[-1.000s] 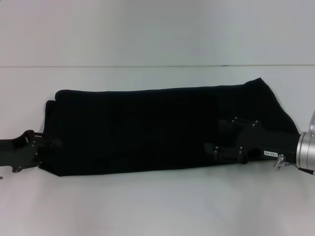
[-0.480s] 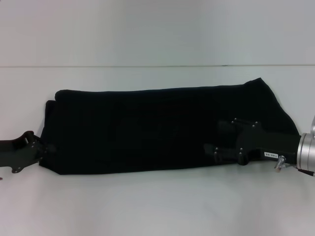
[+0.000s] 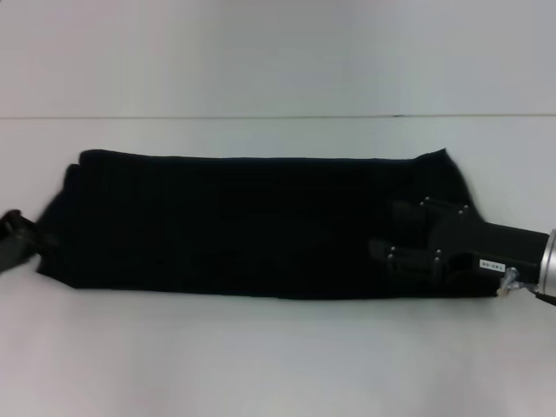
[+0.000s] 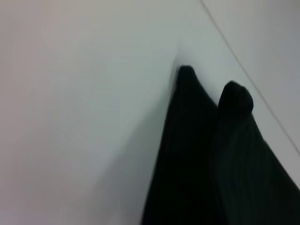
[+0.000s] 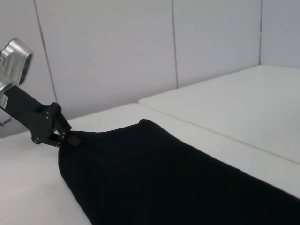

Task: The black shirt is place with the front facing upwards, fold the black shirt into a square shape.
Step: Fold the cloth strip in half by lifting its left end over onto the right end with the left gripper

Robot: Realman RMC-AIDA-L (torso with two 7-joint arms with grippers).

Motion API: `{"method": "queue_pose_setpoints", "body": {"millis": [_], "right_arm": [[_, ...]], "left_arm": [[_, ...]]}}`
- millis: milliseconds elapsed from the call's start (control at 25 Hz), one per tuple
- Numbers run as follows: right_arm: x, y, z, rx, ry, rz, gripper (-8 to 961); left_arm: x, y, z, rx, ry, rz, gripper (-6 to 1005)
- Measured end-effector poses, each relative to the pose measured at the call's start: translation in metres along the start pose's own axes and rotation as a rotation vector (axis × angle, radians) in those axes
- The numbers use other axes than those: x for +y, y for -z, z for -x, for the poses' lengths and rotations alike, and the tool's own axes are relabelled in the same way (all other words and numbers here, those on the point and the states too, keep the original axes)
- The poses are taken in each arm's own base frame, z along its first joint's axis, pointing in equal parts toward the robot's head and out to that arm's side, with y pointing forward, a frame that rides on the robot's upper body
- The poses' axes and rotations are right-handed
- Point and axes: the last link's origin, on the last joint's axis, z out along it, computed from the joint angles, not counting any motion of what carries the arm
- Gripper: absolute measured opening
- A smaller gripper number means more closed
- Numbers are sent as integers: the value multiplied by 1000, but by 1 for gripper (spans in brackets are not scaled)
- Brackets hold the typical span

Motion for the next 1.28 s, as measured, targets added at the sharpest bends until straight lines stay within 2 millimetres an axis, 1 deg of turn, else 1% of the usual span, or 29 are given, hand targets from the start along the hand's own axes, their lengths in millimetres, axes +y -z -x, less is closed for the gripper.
{"method": "queue_pose_setpoints", "body": {"millis": [240, 360, 520, 600, 640, 720, 840, 960, 1040, 1080, 1120, 1200, 1240, 1280], "right_arm": [[-5, 11, -4, -15, -25, -36, 850], [-6, 18, -10, -12, -51, -58, 850], [-5, 26, -20, -5, -80, -87, 850], [-4, 28, -24, -1, -89, -94, 850], [-4, 29, -25, 1, -93, -96, 850], [-3, 29, -27, 3, -99, -99, 850], [0, 32, -32, 5, -110, -103, 850], [2, 34, -36, 6, -122, -105, 850], [4, 36, -39, 5, -137, -108, 850], [5, 38, -40, 5, -144, -111, 850], [5, 39, -42, 4, -152, -115, 850], [7, 41, -45, 0, -169, -121, 850], [8, 42, -47, -5, -183, -126, 850], [8, 43, -48, -7, -188, -127, 850]], "left_arm": [[-7, 23, -32, 107, -24, -63, 30], [-10, 34, -43, 140, -31, -78, 29], [-8, 42, -45, 147, -28, -47, 29], [-1, 42, -45, 135, -41, -13, 29], [5, 41, -45, 127, -49, 15, 30], [22, 38, -44, 102, -74, 79, 30], [57, 32, -43, 62, -127, 184, 30], [98, 21, -40, 23, -193, 279, 30], [127, 8, -34, -22, -241, 331, 30], [154, -9, -23, -74, -288, 373, 30], [154, -9, -23, -74, -288, 373, 30], [184, -32, -3, -139, -343, 421, 30], [195, -41, 6, -160, -364, 439, 30], [206, -52, 20, -192, -386, 459, 29]]}}
